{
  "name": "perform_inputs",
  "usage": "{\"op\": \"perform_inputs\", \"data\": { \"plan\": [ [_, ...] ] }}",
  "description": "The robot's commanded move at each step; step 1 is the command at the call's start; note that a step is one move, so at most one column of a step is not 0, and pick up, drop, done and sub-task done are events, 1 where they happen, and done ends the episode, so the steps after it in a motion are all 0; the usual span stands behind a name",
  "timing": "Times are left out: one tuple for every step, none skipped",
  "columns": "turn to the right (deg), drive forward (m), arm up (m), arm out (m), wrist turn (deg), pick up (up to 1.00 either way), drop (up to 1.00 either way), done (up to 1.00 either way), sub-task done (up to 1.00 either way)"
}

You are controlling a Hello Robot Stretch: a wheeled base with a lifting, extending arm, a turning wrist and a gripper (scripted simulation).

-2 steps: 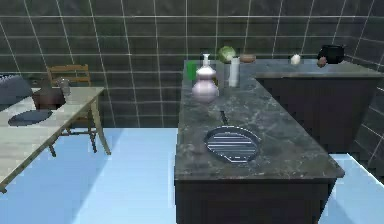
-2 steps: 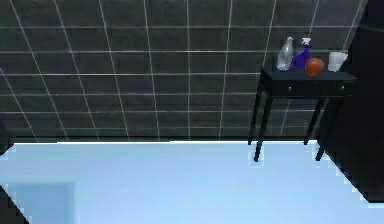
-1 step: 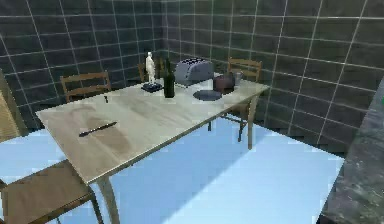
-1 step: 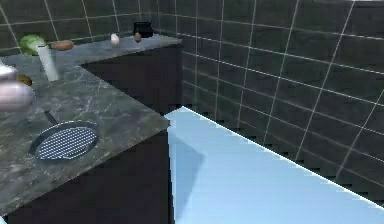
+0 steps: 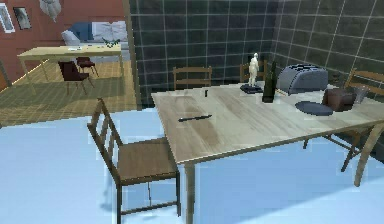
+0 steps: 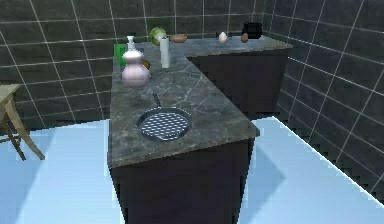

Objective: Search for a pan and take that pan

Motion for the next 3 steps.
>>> {"op": "perform_inputs", "data": {
  "plan": [
    [0.0,0.00,0.50,0.00,0.0,0.00,0.00,0.00,0.00],
    [0.0,0.00,0.38,0.00,0.0,0.00,0.00,0.00,0.00],
    [0.0,0.00,0.00,0.32,0.0,0.00,0.00,0.00,0.00]
  ]
}}
